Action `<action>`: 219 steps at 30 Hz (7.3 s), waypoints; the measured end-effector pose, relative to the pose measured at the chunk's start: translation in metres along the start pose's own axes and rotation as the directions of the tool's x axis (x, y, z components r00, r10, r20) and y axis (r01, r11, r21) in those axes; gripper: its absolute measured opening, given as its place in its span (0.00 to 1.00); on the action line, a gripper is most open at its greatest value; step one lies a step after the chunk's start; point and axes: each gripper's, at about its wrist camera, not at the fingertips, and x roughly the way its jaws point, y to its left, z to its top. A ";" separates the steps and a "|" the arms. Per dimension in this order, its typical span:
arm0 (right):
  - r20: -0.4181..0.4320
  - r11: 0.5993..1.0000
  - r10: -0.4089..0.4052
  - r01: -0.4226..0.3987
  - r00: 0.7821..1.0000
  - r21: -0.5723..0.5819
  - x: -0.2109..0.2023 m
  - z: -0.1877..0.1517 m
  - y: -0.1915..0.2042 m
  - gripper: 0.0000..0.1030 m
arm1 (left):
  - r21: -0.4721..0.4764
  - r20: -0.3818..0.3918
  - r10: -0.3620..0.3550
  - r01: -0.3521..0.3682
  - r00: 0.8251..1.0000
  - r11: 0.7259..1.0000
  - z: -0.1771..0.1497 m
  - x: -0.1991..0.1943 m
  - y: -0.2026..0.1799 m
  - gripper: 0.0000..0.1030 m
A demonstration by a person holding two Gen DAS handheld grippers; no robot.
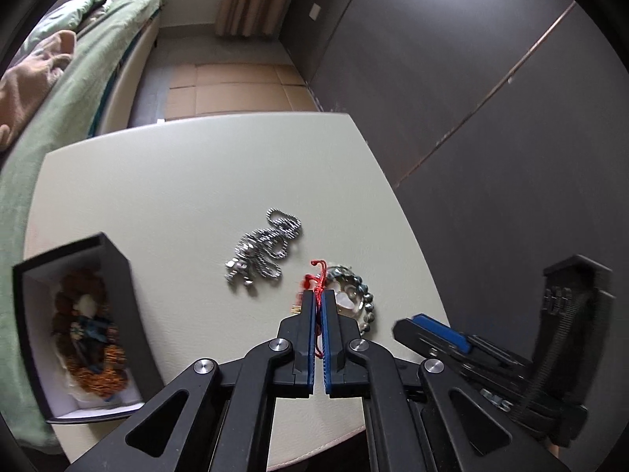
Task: Organize jewelry
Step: 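Reach the left tool to the red-string bead bracelet and grasp it, then drop the red-string bracelet in the box with left tool while right tool grasps the grey bead bracelet, then lower the grey bead bracelet into the black box and open the right tool, then reach the left tool to the silver chain necklace and grasp it, then lift the silver chain with the left tool while the right tool grasps the butterfly pendant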
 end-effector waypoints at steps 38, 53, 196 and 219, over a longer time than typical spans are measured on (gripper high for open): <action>0.163 0.973 -0.155 0.179 0.974 -0.147 -0.038 -0.016 0.056 0.10 | -0.078 0.185 0.049 -0.035 0.981 0.996 0.002 -0.097 0.077 0.02; 0.230 0.976 -0.043 0.090 0.972 -0.197 -0.064 -0.003 0.112 0.10 | -0.148 0.180 0.063 -0.036 0.982 0.988 -0.001 -0.099 0.108 0.02; 0.091 0.991 -0.046 0.034 0.995 0.129 -0.028 -0.013 0.003 0.68 | 0.182 -0.036 0.088 -0.081 0.995 0.980 0.011 0.029 0.019 0.12; -0.048 0.993 0.033 -0.027 0.998 0.119 0.041 0.008 0.039 0.51 | 0.137 0.130 -0.076 0.058 0.989 0.989 0.011 -0.072 0.031 0.12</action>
